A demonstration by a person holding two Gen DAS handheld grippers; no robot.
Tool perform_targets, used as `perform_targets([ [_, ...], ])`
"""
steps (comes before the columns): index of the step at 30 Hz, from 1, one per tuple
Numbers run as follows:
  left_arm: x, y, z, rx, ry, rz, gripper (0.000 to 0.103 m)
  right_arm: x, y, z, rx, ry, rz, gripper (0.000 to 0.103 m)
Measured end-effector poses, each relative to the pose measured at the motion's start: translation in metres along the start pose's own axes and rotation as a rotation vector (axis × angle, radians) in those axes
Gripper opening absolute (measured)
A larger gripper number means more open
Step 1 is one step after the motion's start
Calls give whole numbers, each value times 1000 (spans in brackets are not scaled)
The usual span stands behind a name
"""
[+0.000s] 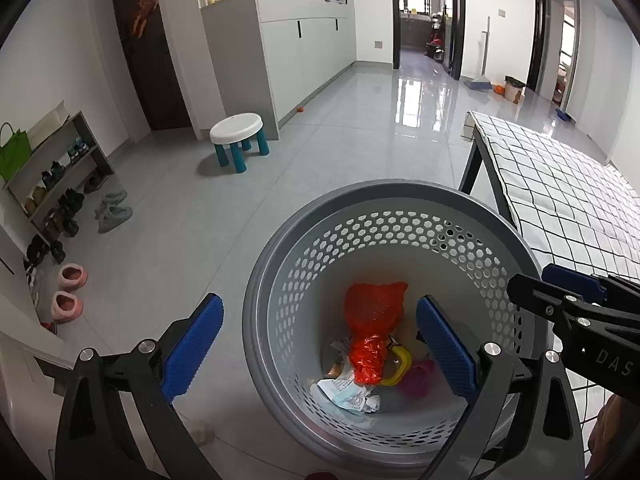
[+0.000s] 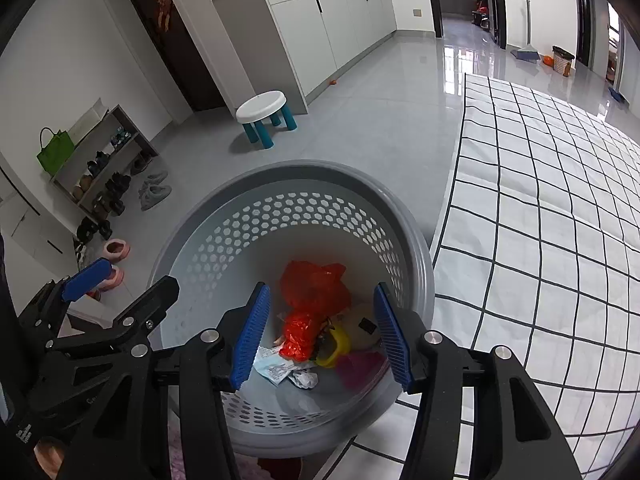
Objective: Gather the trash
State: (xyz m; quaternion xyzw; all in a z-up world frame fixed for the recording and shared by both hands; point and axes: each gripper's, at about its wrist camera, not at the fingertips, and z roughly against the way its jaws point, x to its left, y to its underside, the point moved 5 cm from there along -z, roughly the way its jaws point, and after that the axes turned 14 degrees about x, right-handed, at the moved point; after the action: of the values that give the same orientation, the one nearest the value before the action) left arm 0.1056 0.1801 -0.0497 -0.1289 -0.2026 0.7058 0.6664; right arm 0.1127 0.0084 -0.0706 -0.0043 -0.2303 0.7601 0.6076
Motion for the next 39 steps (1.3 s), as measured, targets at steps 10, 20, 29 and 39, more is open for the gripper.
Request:
perform_targets([
  [10,0,-1,-1,0,-5,5,96,-1,1,-1,4,6,-2,56],
  [20,1,0,0,-1,-11,9,97,-1,1,-3,8,7,1,57],
  [29,1,-1,0,-2,-28,14,97,-2,1,-2,10,7,1,58],
  [39,0,0,3,-16,-43,5,97,-2,2,-1,9,6,1,58],
])
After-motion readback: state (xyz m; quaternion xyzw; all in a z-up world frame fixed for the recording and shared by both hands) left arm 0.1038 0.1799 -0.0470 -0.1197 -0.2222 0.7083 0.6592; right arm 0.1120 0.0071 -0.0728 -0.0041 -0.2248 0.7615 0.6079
